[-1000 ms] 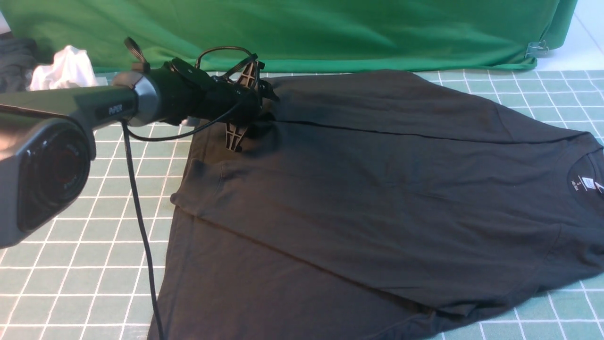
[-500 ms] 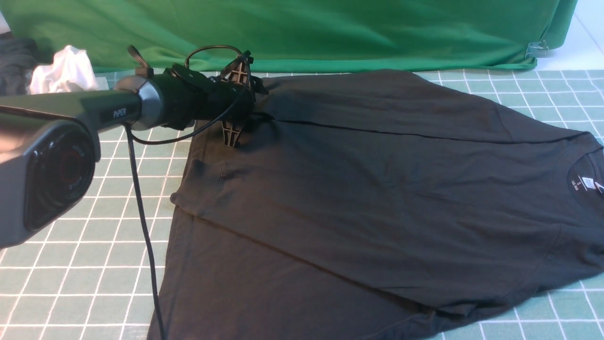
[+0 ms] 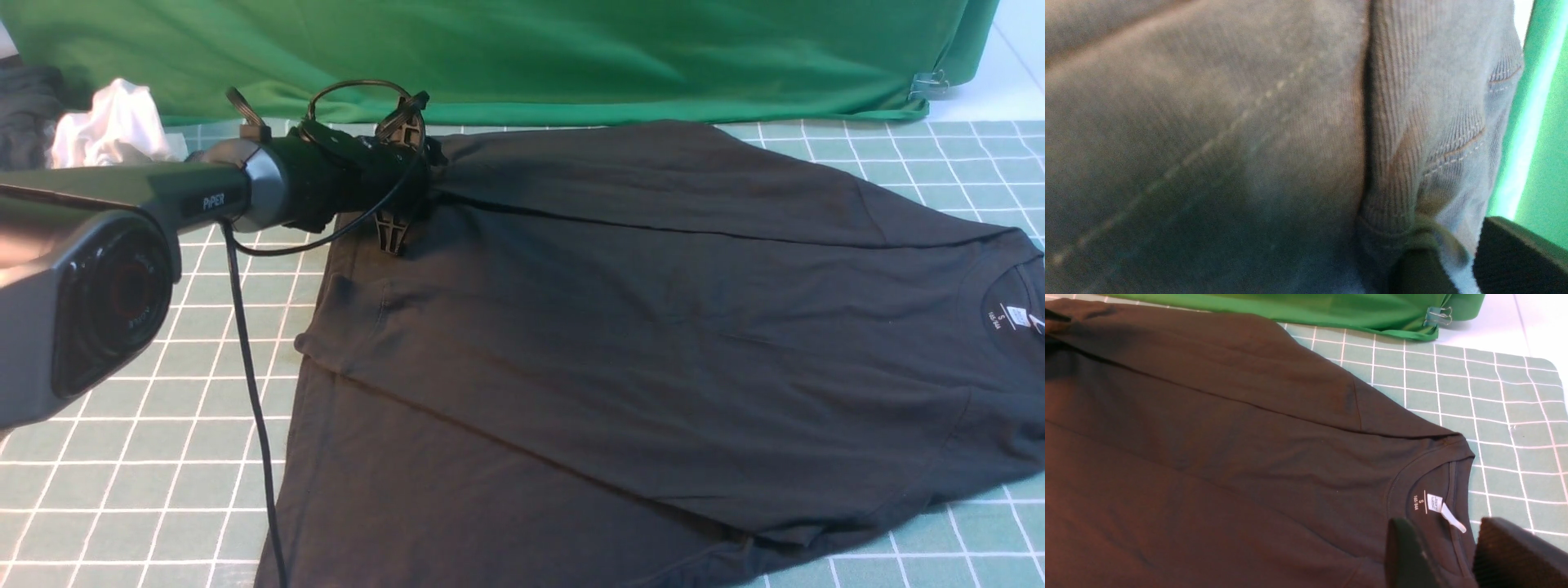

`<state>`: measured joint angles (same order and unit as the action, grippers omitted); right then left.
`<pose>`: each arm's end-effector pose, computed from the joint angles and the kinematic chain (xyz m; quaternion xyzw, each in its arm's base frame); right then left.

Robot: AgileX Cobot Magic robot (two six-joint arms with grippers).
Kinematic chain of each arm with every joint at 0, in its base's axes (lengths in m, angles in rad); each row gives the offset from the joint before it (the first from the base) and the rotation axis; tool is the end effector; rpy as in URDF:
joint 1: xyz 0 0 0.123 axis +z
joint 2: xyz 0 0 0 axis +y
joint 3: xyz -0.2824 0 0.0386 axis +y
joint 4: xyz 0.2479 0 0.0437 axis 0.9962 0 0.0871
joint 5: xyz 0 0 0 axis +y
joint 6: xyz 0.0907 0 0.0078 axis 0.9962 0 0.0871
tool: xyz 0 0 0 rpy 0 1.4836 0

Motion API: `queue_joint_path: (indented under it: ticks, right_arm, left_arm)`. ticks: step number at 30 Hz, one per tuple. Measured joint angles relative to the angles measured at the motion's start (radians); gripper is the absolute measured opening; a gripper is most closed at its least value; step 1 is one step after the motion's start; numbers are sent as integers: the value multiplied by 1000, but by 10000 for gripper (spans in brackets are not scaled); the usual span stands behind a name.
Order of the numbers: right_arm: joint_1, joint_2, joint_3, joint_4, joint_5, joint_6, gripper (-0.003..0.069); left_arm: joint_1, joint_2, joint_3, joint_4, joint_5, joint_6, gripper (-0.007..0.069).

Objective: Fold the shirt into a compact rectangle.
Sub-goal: 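Grab the top left corner of the dark shirt with the left gripper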

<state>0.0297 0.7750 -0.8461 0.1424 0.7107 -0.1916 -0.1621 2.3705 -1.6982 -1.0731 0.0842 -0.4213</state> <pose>0.1464 0.0128 0.3621 -0.0719 0.8683 0.0273 0.4901 0.5162 -0.0913 0.1187 -0.5361 0.7103 -0.3573 0.2837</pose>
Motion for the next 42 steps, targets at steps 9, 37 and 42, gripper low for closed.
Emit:
queue_joint_path:
  ticks: [9,37,42]
  right_arm:
    - [0,0,0,0,0,0,238]
    - [0,0,0,-1,-3,28,28]
    - [0,0,0,-1,4,34,26]
  left_arm:
    - [-2,-18,5,53,-31,117,14]
    - [-6,-328,46,560,374,184,20]
    - [-6,-240,46,567,295,245,112]
